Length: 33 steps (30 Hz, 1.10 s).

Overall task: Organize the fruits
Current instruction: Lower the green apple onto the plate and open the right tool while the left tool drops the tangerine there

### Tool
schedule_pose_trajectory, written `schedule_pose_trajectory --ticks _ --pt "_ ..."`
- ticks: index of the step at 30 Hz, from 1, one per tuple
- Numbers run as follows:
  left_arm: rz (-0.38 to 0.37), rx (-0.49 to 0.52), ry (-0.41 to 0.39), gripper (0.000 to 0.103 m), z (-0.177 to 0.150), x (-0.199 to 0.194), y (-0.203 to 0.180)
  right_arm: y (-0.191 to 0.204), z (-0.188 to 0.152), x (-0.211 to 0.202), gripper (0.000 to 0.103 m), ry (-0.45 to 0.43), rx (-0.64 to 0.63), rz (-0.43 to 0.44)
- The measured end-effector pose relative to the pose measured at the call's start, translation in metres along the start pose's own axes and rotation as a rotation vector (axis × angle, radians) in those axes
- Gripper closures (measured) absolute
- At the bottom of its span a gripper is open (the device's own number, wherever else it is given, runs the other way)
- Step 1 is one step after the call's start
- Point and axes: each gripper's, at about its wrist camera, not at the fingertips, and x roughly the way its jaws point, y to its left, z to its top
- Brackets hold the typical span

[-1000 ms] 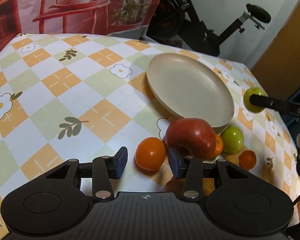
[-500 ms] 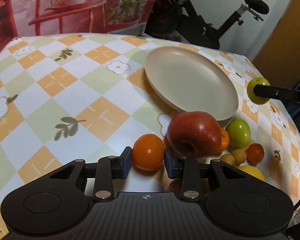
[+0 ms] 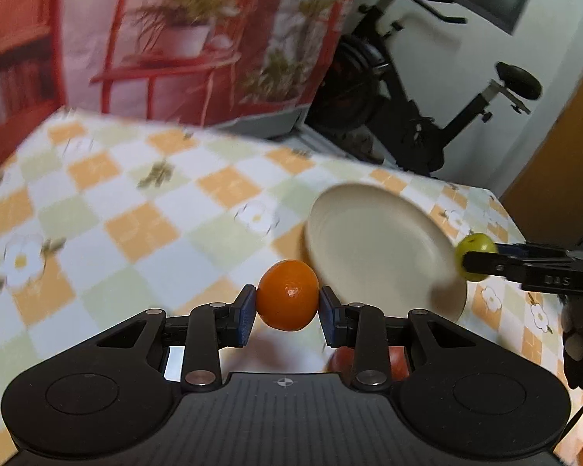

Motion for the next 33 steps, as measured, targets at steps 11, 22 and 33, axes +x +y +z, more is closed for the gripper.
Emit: schedule_pose_trajectory --ticks 11,22,33 --pt "-0.080 0.084 0.029 0.066 0.036 0.055 -0.038 -0.015 0.022 0.035 0.059 0.009 -0.018 -0.062" --pt "-0.091 0.145 0.078 0.066 0.036 0.086 -0.036 -0.015 0.030 0.069 0.059 0.029 -0.070 -0.081" --pt "-0.057 0.145 0.088 0.066 0.040 0.104 -0.035 -0.010 0.034 0.083 0.059 0.030 -0.063 -0.080"
